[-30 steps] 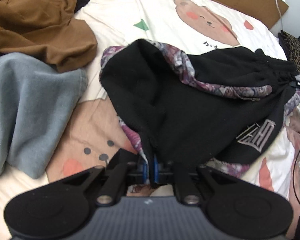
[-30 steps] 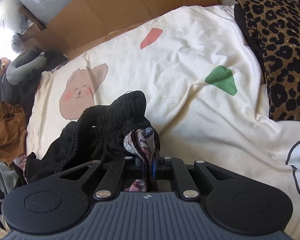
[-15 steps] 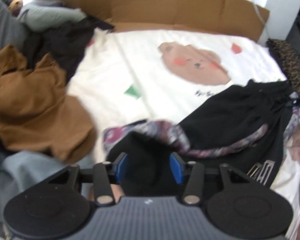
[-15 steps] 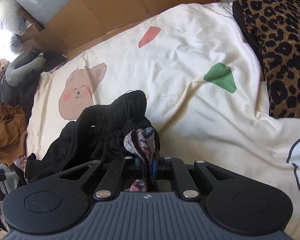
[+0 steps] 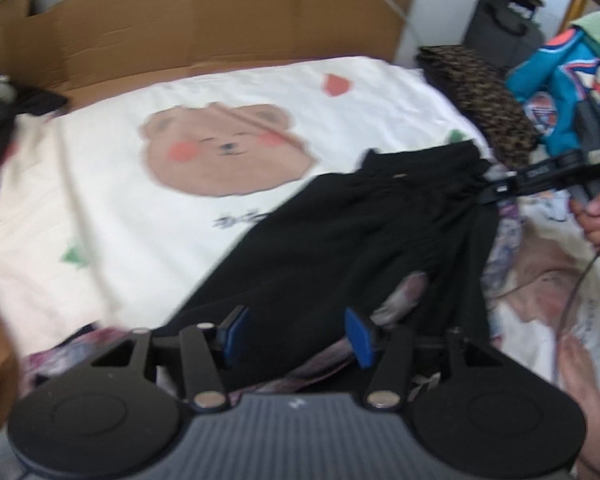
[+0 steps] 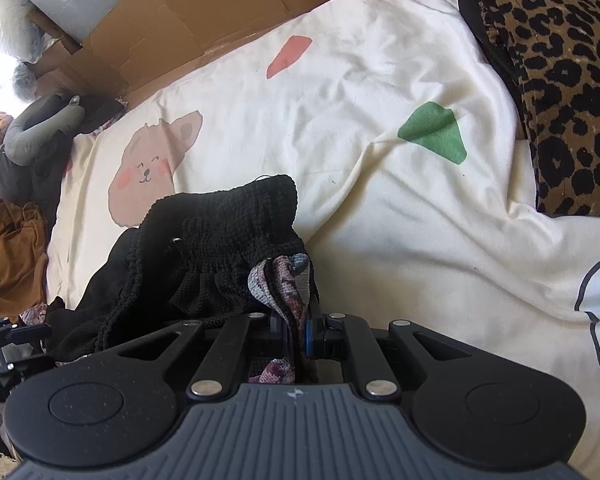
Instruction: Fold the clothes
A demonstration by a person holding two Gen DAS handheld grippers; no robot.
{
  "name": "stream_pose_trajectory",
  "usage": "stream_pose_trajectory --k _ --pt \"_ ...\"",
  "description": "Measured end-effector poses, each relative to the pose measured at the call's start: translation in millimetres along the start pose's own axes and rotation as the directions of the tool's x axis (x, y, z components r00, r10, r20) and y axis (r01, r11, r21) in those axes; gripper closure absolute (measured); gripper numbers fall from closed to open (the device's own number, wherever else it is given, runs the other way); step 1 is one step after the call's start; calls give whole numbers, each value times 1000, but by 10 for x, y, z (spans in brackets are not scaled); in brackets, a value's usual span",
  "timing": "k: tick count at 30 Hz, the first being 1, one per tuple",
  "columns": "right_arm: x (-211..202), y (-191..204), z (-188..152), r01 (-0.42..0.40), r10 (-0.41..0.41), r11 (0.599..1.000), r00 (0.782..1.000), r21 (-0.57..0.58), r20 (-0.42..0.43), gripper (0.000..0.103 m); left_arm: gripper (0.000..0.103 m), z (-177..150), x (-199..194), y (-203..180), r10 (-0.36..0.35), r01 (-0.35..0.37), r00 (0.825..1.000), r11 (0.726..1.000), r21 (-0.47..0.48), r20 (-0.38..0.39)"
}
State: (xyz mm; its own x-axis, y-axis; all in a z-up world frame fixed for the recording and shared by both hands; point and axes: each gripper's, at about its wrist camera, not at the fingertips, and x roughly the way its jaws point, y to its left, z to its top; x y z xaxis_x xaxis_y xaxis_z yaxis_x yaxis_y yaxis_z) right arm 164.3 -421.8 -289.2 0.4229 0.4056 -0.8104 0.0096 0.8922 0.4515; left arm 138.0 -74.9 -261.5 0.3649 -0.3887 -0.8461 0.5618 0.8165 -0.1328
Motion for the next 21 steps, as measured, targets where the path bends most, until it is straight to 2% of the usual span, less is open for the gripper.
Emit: stream_pose_trajectory --k 5,11,13,16,18,21 --pt "4 -7 0 -5 5 1000 1000 5 3 97 45 -1 193 -172 -111 111 994 994 2 -12" --pt "7 -27 -9 -12 12 1000 1000 5 -1 97 43 -80 469 -149 -67 69 996 996 49 -55" --pt "14 -31 -1 -13 13 1000 1000 8 -2 97 42 -79 519 -150 -75 79 995 995 61 -59" --pt "27 -25 10 -13 13 1000 1000 8 -2 96 33 -86 536 -146 -97 102 994 991 86 -59" --pt "34 -18 16 -12 12 1000 1000 6 -2 96 33 -92 531 -131 -105 110 993 989 98 -59" --pt "34 -13 19 -10 10 1000 1000 1 -4 96 36 -84 575 -110 -75 81 995 991 110 -59"
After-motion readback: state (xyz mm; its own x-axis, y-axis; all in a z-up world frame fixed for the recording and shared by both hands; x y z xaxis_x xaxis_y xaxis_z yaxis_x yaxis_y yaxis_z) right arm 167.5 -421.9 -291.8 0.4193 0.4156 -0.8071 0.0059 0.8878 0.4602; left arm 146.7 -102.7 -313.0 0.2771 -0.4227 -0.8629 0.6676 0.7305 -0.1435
